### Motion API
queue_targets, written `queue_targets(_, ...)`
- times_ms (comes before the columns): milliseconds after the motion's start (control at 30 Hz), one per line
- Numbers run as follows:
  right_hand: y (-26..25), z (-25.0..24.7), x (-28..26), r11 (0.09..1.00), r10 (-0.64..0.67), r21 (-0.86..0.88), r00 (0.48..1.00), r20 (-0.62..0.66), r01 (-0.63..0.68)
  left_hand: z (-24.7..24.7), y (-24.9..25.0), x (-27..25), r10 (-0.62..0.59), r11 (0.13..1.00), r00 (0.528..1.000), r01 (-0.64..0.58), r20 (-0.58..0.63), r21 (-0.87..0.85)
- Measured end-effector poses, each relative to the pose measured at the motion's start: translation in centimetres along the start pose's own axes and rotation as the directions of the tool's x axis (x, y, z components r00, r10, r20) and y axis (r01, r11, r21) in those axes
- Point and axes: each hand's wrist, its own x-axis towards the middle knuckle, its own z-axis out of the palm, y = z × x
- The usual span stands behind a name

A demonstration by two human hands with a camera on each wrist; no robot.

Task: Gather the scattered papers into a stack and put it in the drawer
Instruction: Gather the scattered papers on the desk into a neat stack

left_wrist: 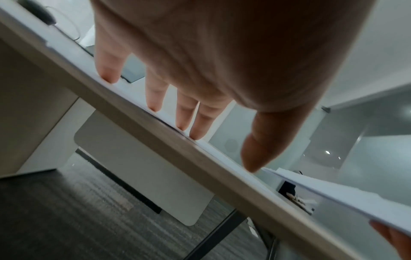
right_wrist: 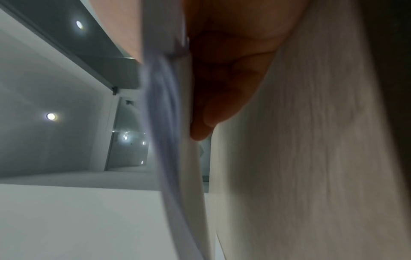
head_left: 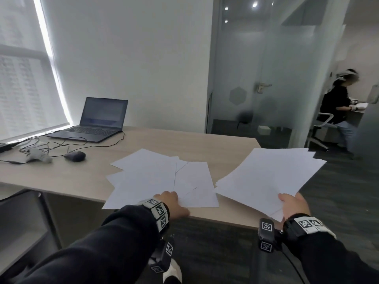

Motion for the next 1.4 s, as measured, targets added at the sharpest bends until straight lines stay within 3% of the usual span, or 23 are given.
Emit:
queue_targets(133, -1.0, -2.4, 0.2, 0.996, 0.01, -0.087, 0.995, -0.098, -0.018, 1.7, 0.1, -1.9, 0.053, 0.997, 0.988, -0.045, -0.143, 0.057)
queue_targets(233, -1.6, -3.6, -0.2, 0.983, -0.038, -0.182, 0.992, -0.119, 0.016, 2.7, 0.8, -2.7, 0.181, 0.981, 0.971, -0.167, -0.157, 0.1)
queue_targets(400, -1.4, -4.2, -0.7, 0.94, -0.115, -0.327, 0.993, -0.02, 0.102, 3.0, 1.3, -2.9, 0.233, 0.97, 0.929, -0.203, -0.289, 0.133)
queue_targets(633, -0.3, -2.5, -1.6, 0.921, -0.058, -0.37, 0.982, 0.179, 0.122, 3.2, 0.9, -2.6, 0.123, 0.971, 0.893, -0.199, -0.433, -0.135)
queue_targets(900, 0.6, 1.5, -3.5, 0.939, 0.078, -0.341, 0.936, 0.344, 0.047, 5.2, 2.9, -3.0, 0.306, 0.923, 0.831, -0.378, -0.465, -0.068)
queue_targets(1067, 0.4, 3.5, -4.8, 0.963, 0.03, -0.258, 0.918, 0.395, 0.08, 6.0, 3.4, -3.4, 0.435, 0.87, 0.776, -0.493, -0.457, -0.008)
queue_targets(1233, 1.5, 4.9, -4.9, 0.981, 0.101, -0.19, 0.899, 0.427, -0.02, 5.8, 2.5, -3.6, 0.546, 0.777, 0.71, -0.628, -0.444, -0.048)
queue_targets(1300, 1.5, 5.2, -4.7, 0.97, 0.113, -0.245, 0.897, 0.427, -0.005, 5.2, 2.0, -4.0, 0.533, 0.794, 0.744, -0.605, -0.402, -0.067)
queue_targets(1400, 1.0, 5.2, -4.5, 0.943, 0.12, -0.332, 0.903, 0.412, 0.026, 4.0, 0.6, -4.5, 0.428, 0.901, 0.861, -0.431, -0.275, 0.054)
